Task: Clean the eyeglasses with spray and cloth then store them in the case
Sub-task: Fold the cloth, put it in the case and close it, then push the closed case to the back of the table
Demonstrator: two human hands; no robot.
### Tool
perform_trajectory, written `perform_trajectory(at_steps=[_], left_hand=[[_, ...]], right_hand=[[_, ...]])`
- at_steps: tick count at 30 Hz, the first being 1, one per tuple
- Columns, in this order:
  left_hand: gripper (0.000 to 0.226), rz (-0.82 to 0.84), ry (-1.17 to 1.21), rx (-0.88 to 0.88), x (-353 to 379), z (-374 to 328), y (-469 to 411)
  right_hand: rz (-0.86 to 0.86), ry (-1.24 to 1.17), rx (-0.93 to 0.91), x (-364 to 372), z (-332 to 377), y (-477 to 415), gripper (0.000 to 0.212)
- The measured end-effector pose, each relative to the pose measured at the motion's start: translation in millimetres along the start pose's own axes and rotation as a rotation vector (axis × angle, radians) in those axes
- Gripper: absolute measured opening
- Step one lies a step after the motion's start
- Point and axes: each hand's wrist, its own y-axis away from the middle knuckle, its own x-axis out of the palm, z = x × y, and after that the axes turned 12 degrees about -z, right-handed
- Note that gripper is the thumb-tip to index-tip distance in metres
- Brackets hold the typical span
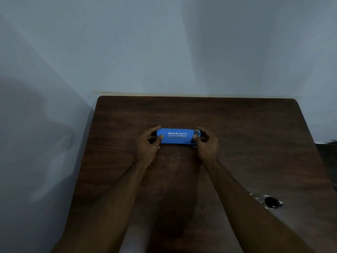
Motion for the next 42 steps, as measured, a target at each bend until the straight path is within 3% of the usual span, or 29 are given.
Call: perform_trajectory(at_steps=[9,14,23,42], left_hand=[[0.045,-0.082,0.057,-0.011,8,9,4],[0.046,-0.178,0.096,0.0,7,-4,-38],[0.042,-0.251,-0.005,0.05,16,-12,-131],[0.052,-0.293,-0.128,0.061,26,-5,-127]], right_hand=[[-0.145,-0.035,-0.077,11,-7,11,0.033],[-0.174,-0.066,-0.16,46,20,-9,0.03],[-0.093,-0.002,-0.187,111,62,-65,0.026],[-0.062,0.025,-0.209,113,53,-69,0.031]])
